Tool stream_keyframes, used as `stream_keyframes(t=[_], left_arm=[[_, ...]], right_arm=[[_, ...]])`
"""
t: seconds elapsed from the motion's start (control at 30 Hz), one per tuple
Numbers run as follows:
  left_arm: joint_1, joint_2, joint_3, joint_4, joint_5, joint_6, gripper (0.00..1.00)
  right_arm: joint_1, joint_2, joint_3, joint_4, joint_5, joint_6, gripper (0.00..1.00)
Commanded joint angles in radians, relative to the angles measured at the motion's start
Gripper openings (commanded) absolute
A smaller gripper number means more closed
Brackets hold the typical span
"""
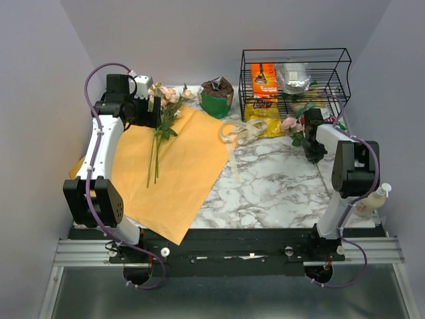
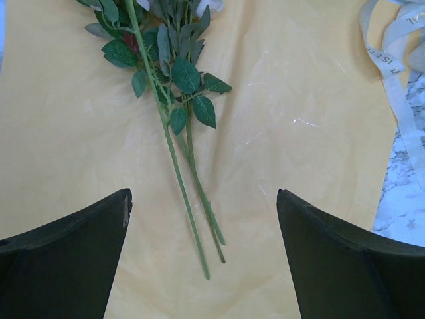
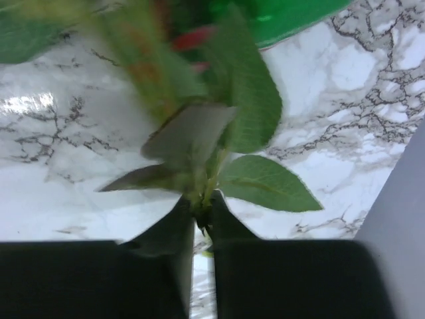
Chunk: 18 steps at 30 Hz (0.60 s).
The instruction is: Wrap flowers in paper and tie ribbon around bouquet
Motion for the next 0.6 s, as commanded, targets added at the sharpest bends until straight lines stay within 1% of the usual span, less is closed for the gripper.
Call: stream_keyframes(t=[0.0, 0.03, 0.17, 0.27, 0.37, 0.4, 0.43, 0.5, 0.57], left_arm=[[0.001, -0.048, -0.003, -0.03, 0.042, 0.023, 0.99], [0.001, -0.051, -0.002, -0.031, 0.045, 0.026, 0.99], [0.001, -0.06, 0.007, -0.042, 0.068, 0.028, 0.99], [0.001, -0.071, 0.019, -0.053, 0.096, 0.026, 0.99], [0.001, -0.082, 0.027, -0.059, 0.131, 0.023, 0.99], [0.001, -0.085, 0.03, -0.063, 0.139, 0.024, 0.99], [0.001, -0.088, 0.036, -0.068, 0.145, 0.026, 0.99], [0.0, -0.094, 0.043, -0.086, 0.168, 0.032, 0.99], [0.0, -0.102, 0.052, -0.1, 0.192, 0.038, 0.99]], right_arm=[[-0.005, -0.015, 0.011, -0.034, -0.02, 0.005, 0.05], [-0.001, -0.031, 0.007, -0.041, -0.028, 0.008, 0.01], [0.018, -0.127, -0.013, -0.067, -0.058, 0.04, 0.01], [0.096, -0.201, -0.027, -0.121, -0.103, 0.068, 0.01], [0.185, -0.247, -0.03, -0.21, -0.161, 0.088, 0.01], [0.206, -0.256, -0.03, -0.263, -0.175, 0.094, 0.01], [0.247, -0.276, -0.029, -0.29, -0.175, 0.103, 0.01], [0.286, -0.305, -0.026, -0.354, -0.184, 0.124, 0.01], [0.343, -0.365, -0.015, -0.387, -0.227, 0.128, 0.01]])
